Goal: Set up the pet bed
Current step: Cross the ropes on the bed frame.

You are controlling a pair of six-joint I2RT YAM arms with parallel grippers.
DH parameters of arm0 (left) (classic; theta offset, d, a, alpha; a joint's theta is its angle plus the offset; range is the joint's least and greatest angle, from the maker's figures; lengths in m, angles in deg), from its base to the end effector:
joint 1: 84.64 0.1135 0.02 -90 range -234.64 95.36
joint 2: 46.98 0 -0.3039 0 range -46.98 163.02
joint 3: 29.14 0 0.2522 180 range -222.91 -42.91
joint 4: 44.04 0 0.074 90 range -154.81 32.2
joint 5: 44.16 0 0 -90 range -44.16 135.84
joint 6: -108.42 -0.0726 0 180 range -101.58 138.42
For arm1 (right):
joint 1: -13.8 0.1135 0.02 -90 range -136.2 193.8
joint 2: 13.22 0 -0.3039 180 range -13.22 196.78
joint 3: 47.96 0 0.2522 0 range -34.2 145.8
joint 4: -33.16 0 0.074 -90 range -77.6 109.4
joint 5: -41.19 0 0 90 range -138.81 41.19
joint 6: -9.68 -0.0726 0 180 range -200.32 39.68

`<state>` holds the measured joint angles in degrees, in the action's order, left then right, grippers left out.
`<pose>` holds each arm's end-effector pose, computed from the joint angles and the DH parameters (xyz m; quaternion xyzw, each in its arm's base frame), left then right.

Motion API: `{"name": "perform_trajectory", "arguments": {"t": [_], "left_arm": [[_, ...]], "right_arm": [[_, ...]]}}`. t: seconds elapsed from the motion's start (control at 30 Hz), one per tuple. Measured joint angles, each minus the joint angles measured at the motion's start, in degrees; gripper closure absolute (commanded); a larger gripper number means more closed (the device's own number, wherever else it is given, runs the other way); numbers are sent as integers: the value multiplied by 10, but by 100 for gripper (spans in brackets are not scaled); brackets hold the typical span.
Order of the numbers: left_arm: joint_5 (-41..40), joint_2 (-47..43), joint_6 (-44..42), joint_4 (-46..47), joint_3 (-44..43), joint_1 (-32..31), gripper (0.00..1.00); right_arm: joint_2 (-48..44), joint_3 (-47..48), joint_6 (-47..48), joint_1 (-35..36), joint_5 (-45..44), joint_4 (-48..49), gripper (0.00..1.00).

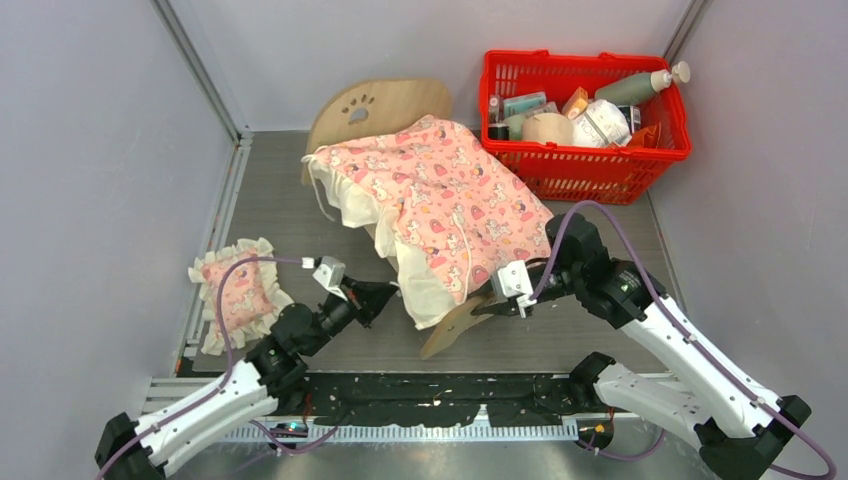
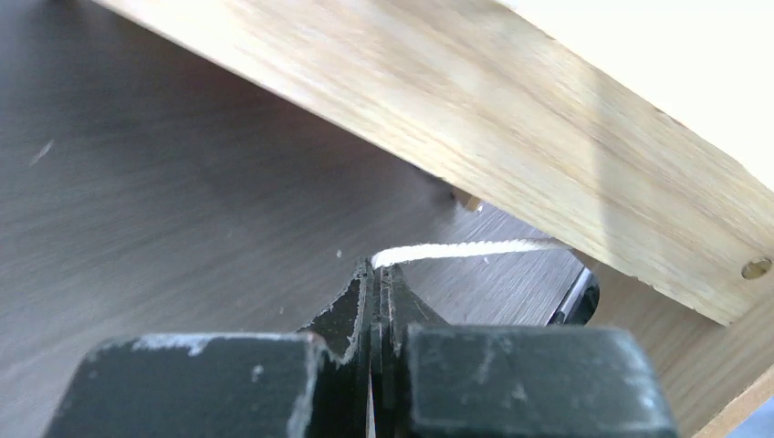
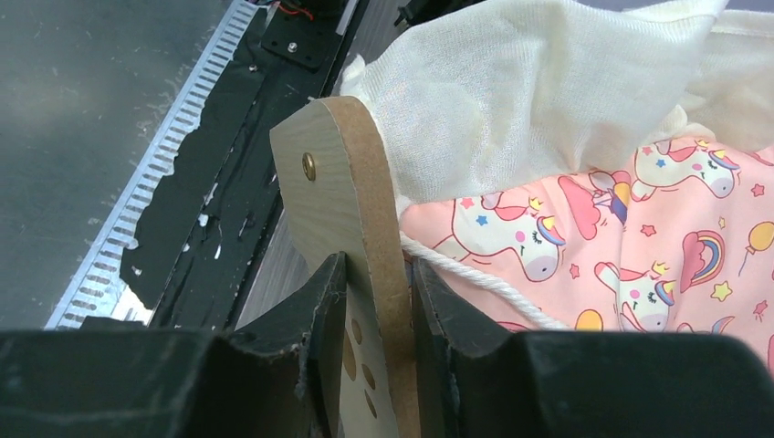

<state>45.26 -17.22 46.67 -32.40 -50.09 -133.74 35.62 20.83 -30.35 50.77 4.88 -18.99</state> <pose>0.1000 -0.1143 0.2330 0.1211 0.6787 -0.4499 0.5677 0.0895 0.1406 0.3660 -0.6958 0.4167 0.3440 0.4732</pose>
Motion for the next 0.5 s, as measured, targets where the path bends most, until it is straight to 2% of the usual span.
{"name": "perform_trajectory", "arguments": {"t": [0.1,0.27,0.5], "left_arm": [[-35,-46,21,-91,-8,0,100],[-25,28,83,-270,-66,0,100],[33,143,154,-336,-94,0,100]], "right_arm": [[3,-10,5,3,-2,-7,95],[28,-23,7,9,-11,-21,95],[93,-47,7,17,-51,-52,94]]}}
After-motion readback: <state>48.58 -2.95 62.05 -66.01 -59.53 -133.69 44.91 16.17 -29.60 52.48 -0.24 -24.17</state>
